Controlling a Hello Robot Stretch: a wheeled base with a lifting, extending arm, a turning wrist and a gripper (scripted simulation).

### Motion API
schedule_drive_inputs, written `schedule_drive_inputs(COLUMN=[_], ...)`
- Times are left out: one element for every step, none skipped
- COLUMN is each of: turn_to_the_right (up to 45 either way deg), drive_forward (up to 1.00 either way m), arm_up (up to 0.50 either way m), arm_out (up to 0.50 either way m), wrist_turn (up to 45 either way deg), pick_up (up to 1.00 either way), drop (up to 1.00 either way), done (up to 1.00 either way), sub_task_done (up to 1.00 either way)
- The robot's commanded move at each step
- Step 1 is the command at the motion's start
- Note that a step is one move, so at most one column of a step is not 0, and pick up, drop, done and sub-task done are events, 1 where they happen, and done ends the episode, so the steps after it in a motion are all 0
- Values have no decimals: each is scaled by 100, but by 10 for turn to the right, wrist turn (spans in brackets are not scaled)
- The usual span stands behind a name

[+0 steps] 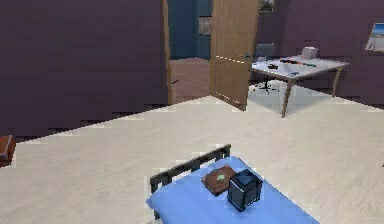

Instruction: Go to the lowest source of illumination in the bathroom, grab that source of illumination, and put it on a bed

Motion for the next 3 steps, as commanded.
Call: schedule_drive_inputs(turn_to_the_right=[0,-450,-180], drive_forward=[15,0,0], arm_up=[0,0,0], arm_out=[0,0,0], wrist_turn=[0,0,0], pick_up=[0,0,0], drop=[0,0,0], done=[0,0,0], sub_task_done=[0,0,0])
